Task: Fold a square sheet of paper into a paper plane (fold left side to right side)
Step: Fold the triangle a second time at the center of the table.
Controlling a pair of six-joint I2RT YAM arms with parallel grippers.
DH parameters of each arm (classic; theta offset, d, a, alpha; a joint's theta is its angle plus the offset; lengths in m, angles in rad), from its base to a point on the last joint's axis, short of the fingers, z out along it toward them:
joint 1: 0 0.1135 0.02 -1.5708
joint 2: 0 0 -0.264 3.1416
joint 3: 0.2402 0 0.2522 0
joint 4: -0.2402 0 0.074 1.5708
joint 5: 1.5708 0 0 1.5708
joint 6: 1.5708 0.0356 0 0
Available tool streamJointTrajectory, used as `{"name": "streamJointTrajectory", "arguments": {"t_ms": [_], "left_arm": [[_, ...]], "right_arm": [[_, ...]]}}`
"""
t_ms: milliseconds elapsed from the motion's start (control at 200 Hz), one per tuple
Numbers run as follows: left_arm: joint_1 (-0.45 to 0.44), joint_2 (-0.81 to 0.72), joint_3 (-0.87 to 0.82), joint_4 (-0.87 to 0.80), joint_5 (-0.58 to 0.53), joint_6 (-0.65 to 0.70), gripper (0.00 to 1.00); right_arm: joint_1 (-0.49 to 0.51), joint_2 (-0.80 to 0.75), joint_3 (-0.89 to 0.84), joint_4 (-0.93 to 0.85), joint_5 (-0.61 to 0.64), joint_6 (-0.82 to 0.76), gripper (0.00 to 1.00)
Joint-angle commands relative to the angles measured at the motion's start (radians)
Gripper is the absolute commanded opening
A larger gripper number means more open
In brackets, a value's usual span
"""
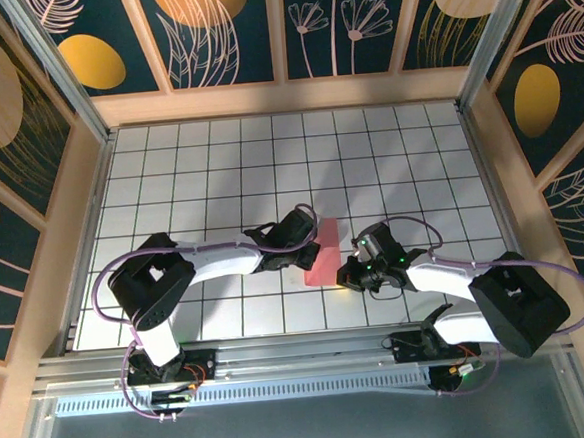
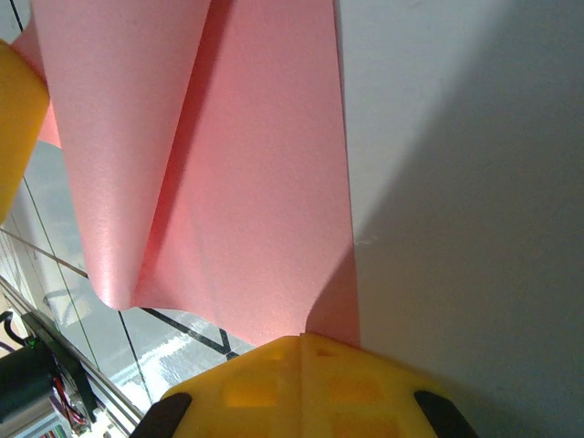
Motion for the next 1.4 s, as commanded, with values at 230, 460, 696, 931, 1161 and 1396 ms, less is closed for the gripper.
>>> {"name": "streamJointTrajectory", "arguments": {"t_ms": [230,460,696,931,1161,1396], "left_arm": [[0.008,0.036,0.024,-0.024,-0.033,0.020,0.00],[0.008,0.047,0.029,-0.027,-0.038,0.025,0.00],[0.008,0.052,0.030,-0.033,-0.048,0.026,0.00],[0.008,0.056,0.030,-0.035,-0.056,0.028,0.00],[0.009,0.059,0.032,-0.034,-0.052,0.030,0.00],[0.008,0.063,0.035,-0.033,-0.050,0.030,0.00]], "right_arm": [[0.006,0.025,-0.001,-0.067,0.054,-0.009,0.00],[0.006,0.024,-0.002,-0.068,0.054,-0.010,0.00],[0.007,0.025,-0.003,-0.068,0.056,-0.008,0.00],[0.007,0.025,-0.002,-0.067,0.056,-0.007,0.00],[0.007,0.030,0.000,-0.063,0.054,-0.007,0.00],[0.006,0.031,0.004,-0.064,0.054,-0.009,0.00]]}}
